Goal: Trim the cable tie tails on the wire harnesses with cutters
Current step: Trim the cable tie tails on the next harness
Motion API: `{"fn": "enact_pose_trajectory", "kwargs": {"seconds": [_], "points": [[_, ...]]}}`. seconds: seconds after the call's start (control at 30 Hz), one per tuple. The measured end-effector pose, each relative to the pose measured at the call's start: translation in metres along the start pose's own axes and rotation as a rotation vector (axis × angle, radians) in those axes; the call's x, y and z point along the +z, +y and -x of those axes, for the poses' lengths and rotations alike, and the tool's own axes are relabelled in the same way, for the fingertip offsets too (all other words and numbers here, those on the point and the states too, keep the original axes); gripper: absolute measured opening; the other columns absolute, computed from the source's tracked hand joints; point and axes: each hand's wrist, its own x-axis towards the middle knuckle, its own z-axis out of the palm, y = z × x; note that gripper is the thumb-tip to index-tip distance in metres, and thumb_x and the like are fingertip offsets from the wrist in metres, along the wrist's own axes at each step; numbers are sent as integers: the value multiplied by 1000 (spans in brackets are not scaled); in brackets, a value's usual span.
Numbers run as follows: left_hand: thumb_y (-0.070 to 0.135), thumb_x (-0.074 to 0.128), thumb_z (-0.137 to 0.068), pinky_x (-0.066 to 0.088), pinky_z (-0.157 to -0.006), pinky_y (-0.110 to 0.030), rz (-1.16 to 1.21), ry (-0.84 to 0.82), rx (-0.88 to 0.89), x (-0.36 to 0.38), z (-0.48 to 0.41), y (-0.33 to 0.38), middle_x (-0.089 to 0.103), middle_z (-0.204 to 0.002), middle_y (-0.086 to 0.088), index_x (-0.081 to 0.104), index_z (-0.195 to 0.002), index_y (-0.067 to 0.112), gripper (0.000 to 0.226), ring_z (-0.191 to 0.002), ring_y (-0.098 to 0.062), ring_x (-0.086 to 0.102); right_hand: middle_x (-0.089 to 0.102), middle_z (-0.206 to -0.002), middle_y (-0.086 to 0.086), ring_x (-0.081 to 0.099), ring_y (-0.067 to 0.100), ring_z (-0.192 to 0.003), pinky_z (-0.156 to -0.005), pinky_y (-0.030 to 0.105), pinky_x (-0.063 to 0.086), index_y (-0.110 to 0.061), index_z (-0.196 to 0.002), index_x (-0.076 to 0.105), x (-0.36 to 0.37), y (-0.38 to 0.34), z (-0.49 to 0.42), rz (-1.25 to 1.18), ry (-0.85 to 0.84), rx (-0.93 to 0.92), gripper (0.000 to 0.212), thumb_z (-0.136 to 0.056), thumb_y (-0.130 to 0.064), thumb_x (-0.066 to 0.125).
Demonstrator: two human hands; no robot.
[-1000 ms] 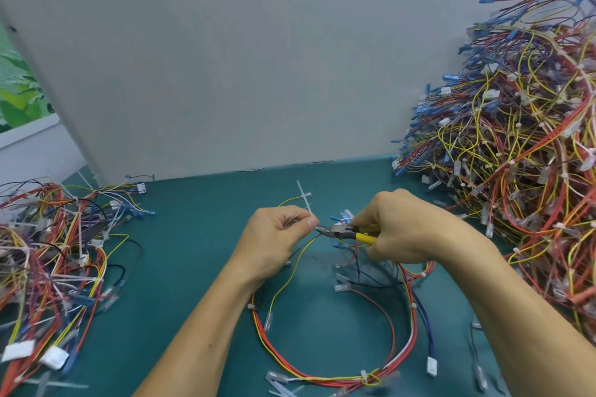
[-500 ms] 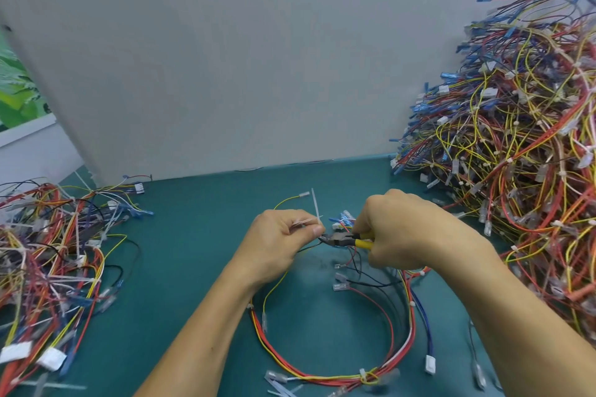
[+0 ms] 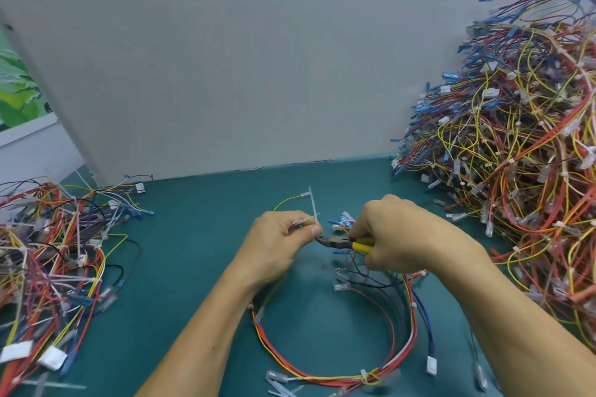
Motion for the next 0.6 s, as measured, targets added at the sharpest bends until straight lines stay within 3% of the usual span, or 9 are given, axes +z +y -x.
{"fn": "enact_pose_trajectory", "kwargs": {"seconds": [0.1,0.23,0.3,0.37,0.47,0.6], "points": [[19,62,-90,35,-61,-29,1,51,-12,0,0,1,47,-62,4,65,-73,11,19,-60,-9,38,45,-62,1,52,30,-71,-52,28,37,-25,-55,49,4,2,-3,-14,-3,22,23,-74,-21,62],[19,55,-92,30,-53,-22,-57,200,-36,-6,-2,8,39,-53,14,52,-68,15,24,-52,-6,32,50,-69,5,52,28,-66,-53,30,39,-20,-69,55,8,11,-9,-41,24,98,8,-76,-20,59],[16,47,-93,30,-54,-25,-41,217,-58,-11,1,15,38,-50,15,41,-64,18,30,-52,-7,31,51,-77,6,55,30,-73,-52,30,38,-19,-82,59,9,15,-9,-56,22,145,4,-79,-19,55],[15,43,-94,28,-54,-30,-27,144,-60,-14,9,25,38,-48,15,36,-60,20,35,-50,-9,30,50,-82,5,54,28,-76,-53,31,37,-18,-93,58,12,18,-7,-52,-21,195,12,-84,-22,51],[23,41,-98,30,-55,-29,-140,-61,-8,-14,32,42,37,-50,13,35,-60,21,39,-51,-8,30,51,-91,6,54,28,-81,-65,33,40,-15,-95,50,18,20,3,-18,-95,271,14,-88,-26,46],[28,43,-99,37,-58,-27,-251,-254,52,-23,72,54,46,-59,8,50,-72,25,29,-55,-9,39,59,-114,11,55,32,-95,-74,35,41,-17,-104,53,29,18,23,24,-97,344,22,-89,-33,50]]}}
